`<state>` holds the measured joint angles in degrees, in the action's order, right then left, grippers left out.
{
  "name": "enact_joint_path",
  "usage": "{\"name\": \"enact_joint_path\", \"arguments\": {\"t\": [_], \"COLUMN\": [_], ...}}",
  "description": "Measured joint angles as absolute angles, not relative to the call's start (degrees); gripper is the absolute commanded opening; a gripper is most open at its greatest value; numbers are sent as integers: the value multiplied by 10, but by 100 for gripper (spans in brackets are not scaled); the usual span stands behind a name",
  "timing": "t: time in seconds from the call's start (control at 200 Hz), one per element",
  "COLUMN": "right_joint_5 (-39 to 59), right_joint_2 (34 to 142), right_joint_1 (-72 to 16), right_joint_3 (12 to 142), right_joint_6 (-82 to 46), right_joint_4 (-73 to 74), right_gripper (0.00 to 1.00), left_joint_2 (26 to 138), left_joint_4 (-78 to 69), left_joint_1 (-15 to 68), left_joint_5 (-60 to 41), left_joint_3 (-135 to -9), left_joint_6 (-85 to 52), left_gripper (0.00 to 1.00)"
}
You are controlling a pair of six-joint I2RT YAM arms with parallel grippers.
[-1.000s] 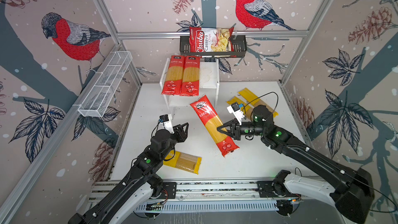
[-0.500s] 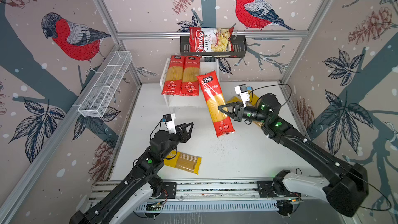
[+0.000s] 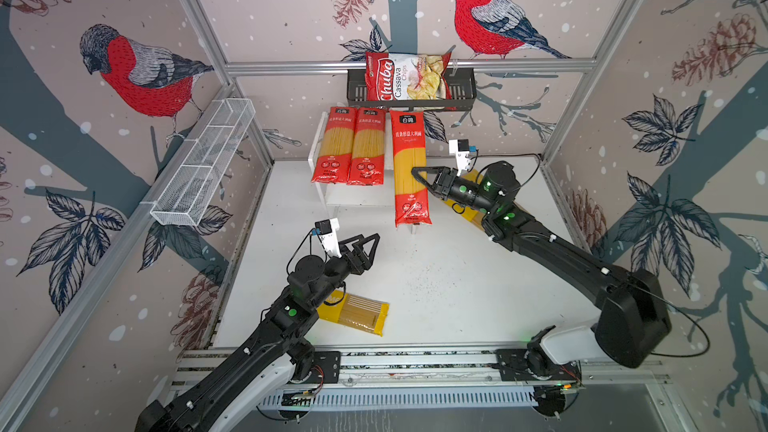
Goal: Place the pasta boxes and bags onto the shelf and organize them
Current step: 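Carry the red spaghetti bag upright to the shelf with the right gripper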
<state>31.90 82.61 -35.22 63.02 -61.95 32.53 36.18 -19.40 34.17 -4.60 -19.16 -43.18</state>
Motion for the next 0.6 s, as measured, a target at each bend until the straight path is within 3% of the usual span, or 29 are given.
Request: {"name": "enact_joint_path", "arguments": {"t": [0.29, 0.6], "right_joint_5": [274, 250], "right_joint_2": [843, 860], "right_joint_1": [-368, -383], "right_joint_3": [642, 658], "right_joint_6": [-663, -664], "right_joint_4": [327, 316], "right_gripper": [0, 1], "left_joint_2": [367, 398], "left_joint_4": [-239, -318], "left_joint_1": [342, 342], "left_joint_5": [-55, -81], "left_joint_3": [-199, -200], "left_joint_6": [-452, -495], "left_gripper": [87, 88]}}
